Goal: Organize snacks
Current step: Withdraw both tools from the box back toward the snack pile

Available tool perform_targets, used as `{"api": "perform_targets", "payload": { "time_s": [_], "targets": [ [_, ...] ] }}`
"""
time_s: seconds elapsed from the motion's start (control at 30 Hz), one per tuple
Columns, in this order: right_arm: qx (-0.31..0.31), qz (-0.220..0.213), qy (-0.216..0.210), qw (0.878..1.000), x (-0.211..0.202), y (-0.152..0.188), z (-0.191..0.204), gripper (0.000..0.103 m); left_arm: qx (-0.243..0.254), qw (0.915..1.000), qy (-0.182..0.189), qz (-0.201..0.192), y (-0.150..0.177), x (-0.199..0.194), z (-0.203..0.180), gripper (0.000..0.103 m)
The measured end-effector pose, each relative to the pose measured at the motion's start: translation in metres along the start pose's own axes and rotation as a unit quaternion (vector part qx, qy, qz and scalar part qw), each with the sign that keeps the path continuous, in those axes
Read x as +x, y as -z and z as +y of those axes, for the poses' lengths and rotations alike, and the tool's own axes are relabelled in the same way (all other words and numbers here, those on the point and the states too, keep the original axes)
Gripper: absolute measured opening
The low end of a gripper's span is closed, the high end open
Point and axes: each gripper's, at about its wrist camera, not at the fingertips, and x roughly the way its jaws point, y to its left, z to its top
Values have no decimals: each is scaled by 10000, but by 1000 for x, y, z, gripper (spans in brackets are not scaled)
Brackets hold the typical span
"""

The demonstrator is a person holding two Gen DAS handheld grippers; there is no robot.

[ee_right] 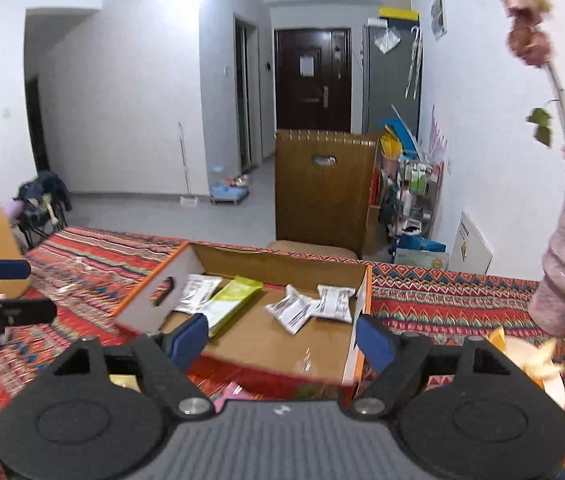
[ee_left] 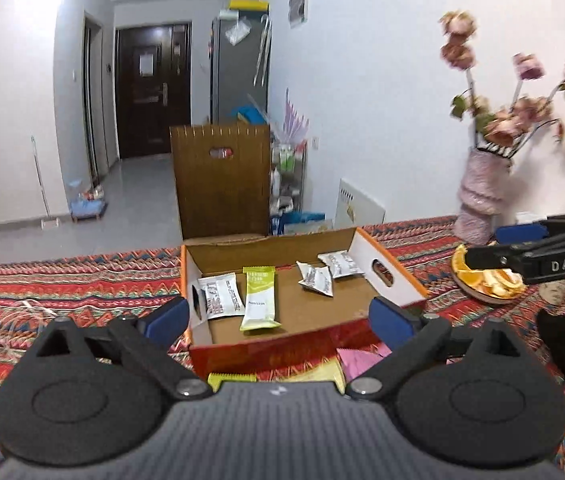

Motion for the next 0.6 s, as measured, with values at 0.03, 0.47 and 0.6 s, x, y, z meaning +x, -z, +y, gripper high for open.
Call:
{"api": "perform_targets", "payload": {
  "time_s": [0.03,0.47,0.6],
  "targets": [
    [-3,-69,-2,10000,-11,8,3,83,43,9999,-105,-124,8,-13,-2,100],
    [-621,-609,78,9962,-135,155,70,92,-37,9936,-809,-792,164,-141,-45,103],
    [-467,-602,159,9970,-151,198,88,94,-303,9954,-731,-535,195,-155,-52,103]
  ]
}}
